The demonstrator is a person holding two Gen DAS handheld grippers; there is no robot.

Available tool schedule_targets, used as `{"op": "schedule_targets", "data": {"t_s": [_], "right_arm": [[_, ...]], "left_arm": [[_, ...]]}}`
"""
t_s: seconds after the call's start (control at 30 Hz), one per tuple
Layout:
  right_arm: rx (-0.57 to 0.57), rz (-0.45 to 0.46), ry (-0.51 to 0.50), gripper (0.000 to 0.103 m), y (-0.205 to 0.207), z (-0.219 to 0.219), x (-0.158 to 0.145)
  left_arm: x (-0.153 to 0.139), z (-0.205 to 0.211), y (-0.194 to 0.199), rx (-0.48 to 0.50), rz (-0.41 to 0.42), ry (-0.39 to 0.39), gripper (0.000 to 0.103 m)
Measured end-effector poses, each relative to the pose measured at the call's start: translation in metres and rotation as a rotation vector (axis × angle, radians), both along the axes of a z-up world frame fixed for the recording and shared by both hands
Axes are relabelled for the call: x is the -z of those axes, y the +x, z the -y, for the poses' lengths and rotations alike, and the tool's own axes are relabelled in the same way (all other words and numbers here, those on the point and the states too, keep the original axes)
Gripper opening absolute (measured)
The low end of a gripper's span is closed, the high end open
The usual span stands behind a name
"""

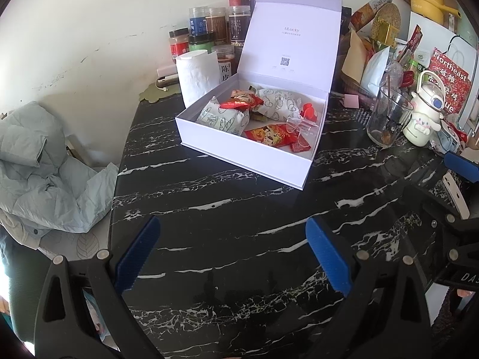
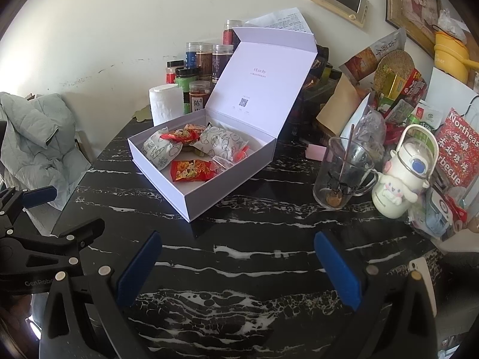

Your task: Organize objects

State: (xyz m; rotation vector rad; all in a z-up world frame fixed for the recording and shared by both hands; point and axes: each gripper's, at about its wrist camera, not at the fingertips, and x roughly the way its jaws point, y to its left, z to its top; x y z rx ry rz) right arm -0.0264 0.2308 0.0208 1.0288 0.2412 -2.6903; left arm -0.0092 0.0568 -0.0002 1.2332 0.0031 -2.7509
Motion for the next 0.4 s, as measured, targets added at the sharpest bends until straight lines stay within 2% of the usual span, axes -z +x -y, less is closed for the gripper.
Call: {"op": "schedule_targets", "data": {"t_s": [0.4], "right_arm": [[0.011,0.032,-0.004,0.103,-0.0061,-0.0010,0.0091]], "left_arm": [[0.0011,-0.0023,0.0019,0.011,-0.012,-0.022,0.098]]}}
